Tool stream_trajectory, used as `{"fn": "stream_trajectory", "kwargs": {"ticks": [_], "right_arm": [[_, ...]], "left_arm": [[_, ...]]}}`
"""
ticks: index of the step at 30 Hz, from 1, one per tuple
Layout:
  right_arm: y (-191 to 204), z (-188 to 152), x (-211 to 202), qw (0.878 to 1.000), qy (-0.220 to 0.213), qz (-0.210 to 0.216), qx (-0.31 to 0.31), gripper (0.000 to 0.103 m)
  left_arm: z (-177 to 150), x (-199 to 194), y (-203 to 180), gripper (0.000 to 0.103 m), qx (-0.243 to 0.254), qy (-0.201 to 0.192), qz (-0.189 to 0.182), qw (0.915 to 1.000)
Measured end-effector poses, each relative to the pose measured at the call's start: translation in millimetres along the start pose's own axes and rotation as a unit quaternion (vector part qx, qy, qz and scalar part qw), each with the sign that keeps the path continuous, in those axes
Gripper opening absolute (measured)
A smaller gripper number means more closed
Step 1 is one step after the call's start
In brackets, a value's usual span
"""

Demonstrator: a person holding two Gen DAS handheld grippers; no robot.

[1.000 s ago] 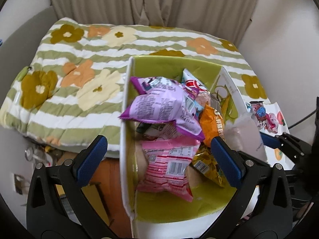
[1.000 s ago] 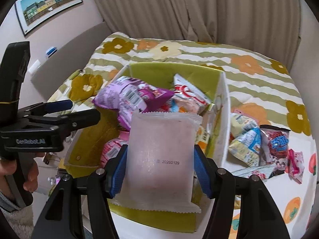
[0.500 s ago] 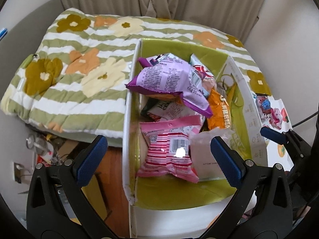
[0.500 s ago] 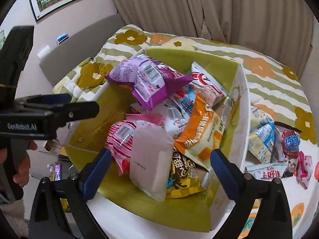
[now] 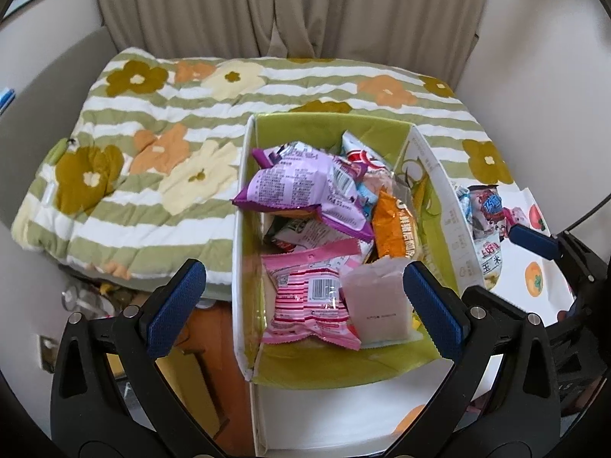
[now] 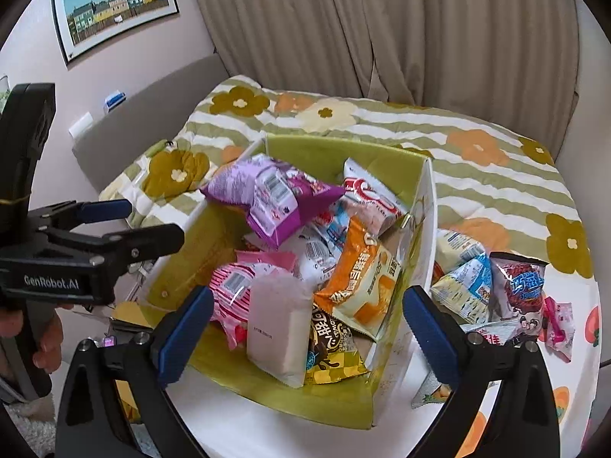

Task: Organize snacks
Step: 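Move both tools back over the remaining snack bags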

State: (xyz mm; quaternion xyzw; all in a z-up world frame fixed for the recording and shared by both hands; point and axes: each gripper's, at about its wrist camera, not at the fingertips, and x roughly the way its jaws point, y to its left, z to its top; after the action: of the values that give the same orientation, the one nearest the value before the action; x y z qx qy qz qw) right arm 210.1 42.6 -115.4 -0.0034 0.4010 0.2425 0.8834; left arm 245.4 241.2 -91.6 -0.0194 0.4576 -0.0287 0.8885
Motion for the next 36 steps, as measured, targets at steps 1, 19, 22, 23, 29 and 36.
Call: {"fn": "stream_trajectory", "kwargs": {"ticks": [1,19,22,23,29,36], "right_arm": [[0,0,-3,1.000,-0.003,-0.002,0.002,0.099],[-123,-15,-79,0.993,-0.046,-0.090,0.059,0.099],[-159,-16,-84,0.994,-0.038,-0.088,0.044,0.099],[-170,-15,-85,0.995,-0.036,-0.085,0.041,0.099],[-239,-15,-70,0.998,-0.014,-0.056,0.015,0.099],[-288,-17,-34,1.000,0.027,-0.006,-0.013,0.099]], "left_arm": [[0,-1,-1,0.103,0.002,-0.001,-0.001,1.0000],[17,10,-126,0.103,0.024,-0.016,-0.043,0.9987],[26,19,-169,0.103,0.010,-0.016,-0.047,0.9987],[29,24,-182,0.103,0.010,-0.014,-0.043,0.9989],[45,64,-248,0.103,0.009,-0.005,-0.012,0.9999],[54,115,-285,0.103,0.012,0.029,0.025,0.9992]]}}
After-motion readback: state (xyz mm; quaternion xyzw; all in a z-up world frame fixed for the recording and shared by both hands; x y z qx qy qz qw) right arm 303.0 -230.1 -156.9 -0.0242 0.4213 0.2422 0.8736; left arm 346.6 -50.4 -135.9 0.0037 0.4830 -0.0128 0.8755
